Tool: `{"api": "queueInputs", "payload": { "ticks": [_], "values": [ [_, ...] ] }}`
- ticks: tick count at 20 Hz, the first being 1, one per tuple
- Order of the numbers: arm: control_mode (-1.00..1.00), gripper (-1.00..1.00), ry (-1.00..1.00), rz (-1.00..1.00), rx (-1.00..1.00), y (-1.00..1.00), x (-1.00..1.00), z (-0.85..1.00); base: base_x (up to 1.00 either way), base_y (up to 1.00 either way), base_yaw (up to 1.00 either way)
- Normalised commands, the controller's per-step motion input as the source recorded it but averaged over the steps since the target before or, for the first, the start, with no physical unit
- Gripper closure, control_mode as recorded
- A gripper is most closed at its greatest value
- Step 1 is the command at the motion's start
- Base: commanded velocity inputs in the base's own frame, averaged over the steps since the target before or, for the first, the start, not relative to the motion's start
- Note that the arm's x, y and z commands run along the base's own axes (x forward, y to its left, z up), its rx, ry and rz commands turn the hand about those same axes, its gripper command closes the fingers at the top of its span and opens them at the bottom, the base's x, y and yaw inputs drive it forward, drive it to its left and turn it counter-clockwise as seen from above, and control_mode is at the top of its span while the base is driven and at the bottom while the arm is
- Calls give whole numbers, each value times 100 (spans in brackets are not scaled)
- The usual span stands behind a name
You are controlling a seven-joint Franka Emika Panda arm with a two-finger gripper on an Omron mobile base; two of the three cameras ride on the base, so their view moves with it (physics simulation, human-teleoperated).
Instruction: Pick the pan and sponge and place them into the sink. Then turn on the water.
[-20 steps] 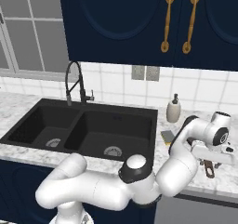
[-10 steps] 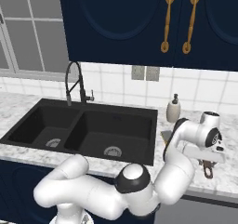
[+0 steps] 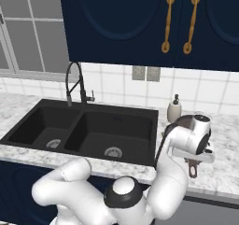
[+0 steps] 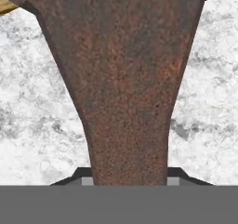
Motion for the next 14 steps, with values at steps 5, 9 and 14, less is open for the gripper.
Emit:
{"api": "queueInputs", "payload": {
  "ticks": [5, 9, 14],
  "values": [
    [-100, 100, -9, 0, 0, 50, -1, 54, 0, 0, 0],
    [-100, 100, 13, 4, -1, 31, -23, 100, 0, 0, 0],
    [-100, 100, 22, 18, -7, 57, -40, 89, 0, 0, 0]
  ]
}}
